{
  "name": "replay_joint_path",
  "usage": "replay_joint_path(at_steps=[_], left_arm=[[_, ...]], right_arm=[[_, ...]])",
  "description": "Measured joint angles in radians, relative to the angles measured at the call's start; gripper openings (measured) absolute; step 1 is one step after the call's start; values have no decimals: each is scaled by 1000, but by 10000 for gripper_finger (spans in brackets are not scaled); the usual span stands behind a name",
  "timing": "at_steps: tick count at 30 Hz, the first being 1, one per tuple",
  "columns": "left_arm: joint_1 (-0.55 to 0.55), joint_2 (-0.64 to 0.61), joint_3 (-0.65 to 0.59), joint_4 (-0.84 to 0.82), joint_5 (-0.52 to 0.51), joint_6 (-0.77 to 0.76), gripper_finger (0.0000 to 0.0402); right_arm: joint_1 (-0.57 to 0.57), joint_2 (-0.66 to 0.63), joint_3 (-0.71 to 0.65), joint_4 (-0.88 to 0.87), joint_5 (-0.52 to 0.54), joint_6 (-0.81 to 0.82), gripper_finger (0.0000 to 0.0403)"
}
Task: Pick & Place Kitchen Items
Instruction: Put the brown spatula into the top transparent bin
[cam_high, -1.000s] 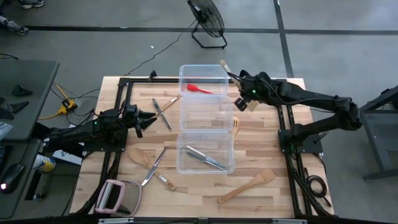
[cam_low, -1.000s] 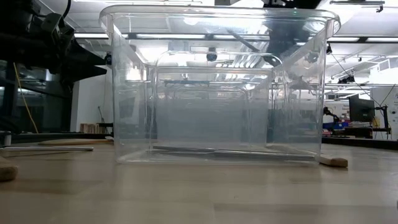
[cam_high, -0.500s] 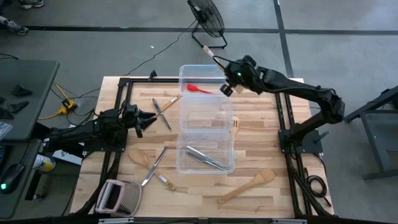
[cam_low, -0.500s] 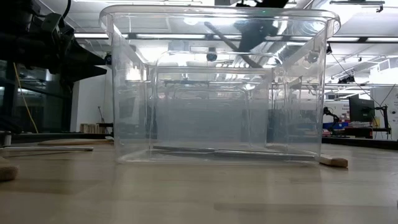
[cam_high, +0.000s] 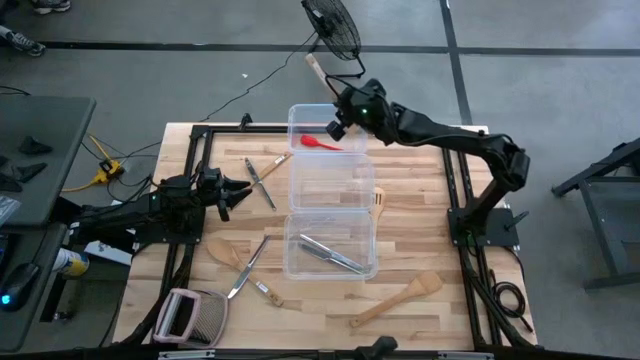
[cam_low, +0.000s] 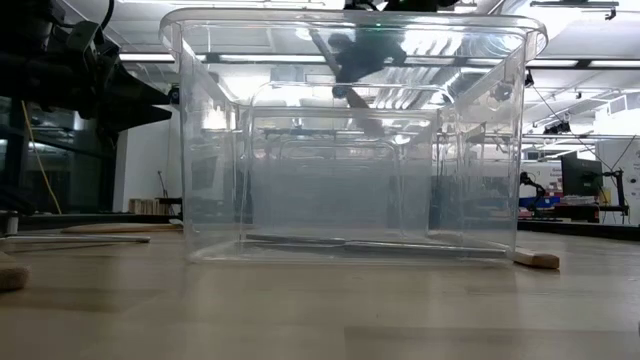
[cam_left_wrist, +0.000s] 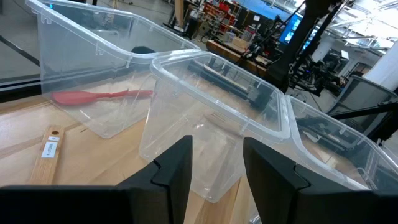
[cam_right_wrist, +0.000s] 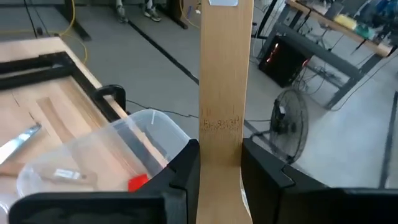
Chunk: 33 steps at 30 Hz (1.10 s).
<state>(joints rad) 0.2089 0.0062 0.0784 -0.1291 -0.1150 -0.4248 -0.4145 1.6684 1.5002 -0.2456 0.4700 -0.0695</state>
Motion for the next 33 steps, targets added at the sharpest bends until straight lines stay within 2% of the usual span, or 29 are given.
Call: replay_joint_path(at_steps=[18,22,26,33], left_arm=[[0,0,0,0,0,0,143],[0,0,0,0,0,0,143],[0,0,0,0,0,0,143],[0,0,0,0,0,0,143]], right_arm=[[-51,154,0,34,-152,50,86],[-59,169,-1,27,-168,70,87],[-67,175,-2,12,-228,65,87],[-82,201,-2,-15,-249,47,87]])
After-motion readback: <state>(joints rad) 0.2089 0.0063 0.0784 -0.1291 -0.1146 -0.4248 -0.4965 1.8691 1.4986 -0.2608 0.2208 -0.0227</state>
